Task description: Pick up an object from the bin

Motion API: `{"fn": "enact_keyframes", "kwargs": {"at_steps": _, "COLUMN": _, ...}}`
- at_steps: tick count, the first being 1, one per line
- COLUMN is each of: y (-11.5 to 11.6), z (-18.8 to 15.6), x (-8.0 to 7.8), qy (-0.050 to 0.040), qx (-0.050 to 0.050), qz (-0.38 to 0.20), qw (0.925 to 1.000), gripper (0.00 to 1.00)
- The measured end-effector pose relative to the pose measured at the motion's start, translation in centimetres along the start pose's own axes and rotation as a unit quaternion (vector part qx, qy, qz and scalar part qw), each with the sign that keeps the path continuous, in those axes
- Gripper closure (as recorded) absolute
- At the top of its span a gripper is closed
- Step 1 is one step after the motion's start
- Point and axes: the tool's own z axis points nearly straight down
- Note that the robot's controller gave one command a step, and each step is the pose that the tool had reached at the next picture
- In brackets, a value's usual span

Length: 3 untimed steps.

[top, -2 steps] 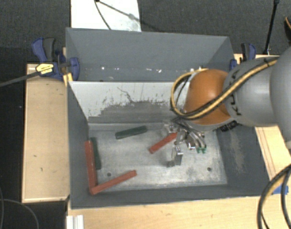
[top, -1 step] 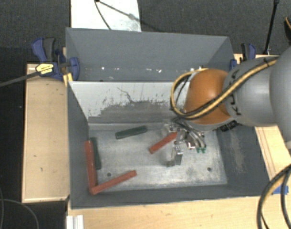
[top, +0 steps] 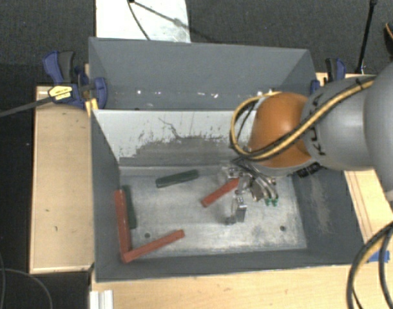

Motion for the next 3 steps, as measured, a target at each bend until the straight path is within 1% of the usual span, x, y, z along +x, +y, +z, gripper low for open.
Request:
{"fn": "enact_keyframes", "kwargs": {"at_steps": 1, "y": 0.0, "z": 0.0, "x": -0.1, "qy": -0.0009, "qx": 0.0, "qz": 0.002, "qw": 1.0, "gripper": 0.0}}
{"fn": "enact_keyframes", "kwargs": {"at_steps": 2, "y": 0.0, "z": -0.1, "x": -0.1, "qy": -0.0012, "qx": 0.0, "qz": 0.002, "qw": 1.0, "gripper": 1.0}}
{"fn": "enact_keyframes", "kwargs": {"at_steps": 3, "y": 0.0, "z": -11.9, "x": -0.4, "qy": -0.0047, "qx": 0.001, "qz": 0.004, "qw": 1.0, "gripper": 1.0}}
